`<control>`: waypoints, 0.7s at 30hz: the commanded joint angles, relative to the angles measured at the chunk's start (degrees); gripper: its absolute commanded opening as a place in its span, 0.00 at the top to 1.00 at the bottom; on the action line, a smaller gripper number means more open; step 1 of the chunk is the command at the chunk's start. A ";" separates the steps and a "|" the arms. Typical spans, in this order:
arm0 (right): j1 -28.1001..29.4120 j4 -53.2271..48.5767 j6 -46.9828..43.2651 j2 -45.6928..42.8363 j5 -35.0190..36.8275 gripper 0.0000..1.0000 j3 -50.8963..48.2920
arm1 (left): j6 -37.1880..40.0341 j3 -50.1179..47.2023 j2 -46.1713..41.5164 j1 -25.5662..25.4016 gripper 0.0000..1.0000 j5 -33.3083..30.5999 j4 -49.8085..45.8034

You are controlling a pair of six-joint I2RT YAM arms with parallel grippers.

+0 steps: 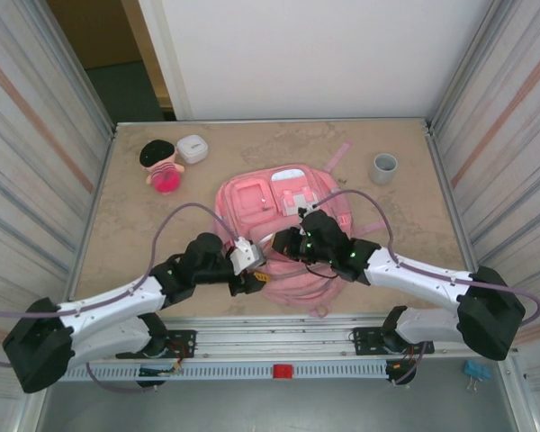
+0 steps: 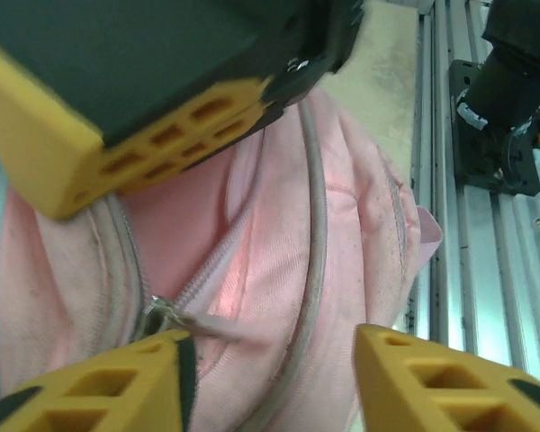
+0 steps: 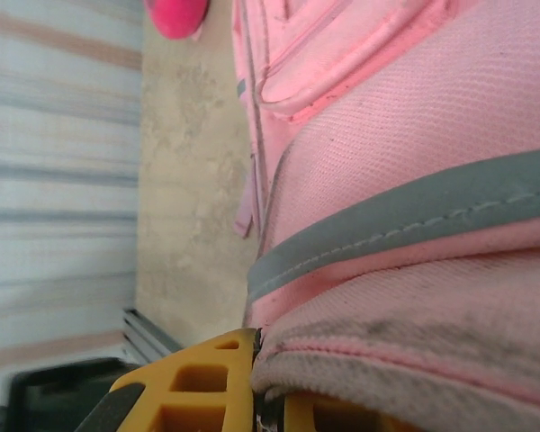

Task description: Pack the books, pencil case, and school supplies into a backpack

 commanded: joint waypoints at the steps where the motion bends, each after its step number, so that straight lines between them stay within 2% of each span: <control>1: -2.32 -7.87 -14.87 -1.72 -6.11 0.98 3.73 | 10.01 0.76 -6.24 -0.20 0.43 -4.76 -0.30; 6: -8.42 -11.04 -20.53 -0.73 -18.35 0.98 5.27 | 20.86 0.61 -9.75 -0.21 0.39 -9.86 -3.87; 11: -10.41 -16.09 -27.52 0.72 -25.00 0.98 9.15 | 28.70 1.48 -4.66 -0.11 0.38 -12.88 -2.53; 21: -13.50 -17.55 -28.47 3.65 -30.99 0.99 10.93 | 29.89 3.82 6.01 -0.11 0.37 -10.55 6.05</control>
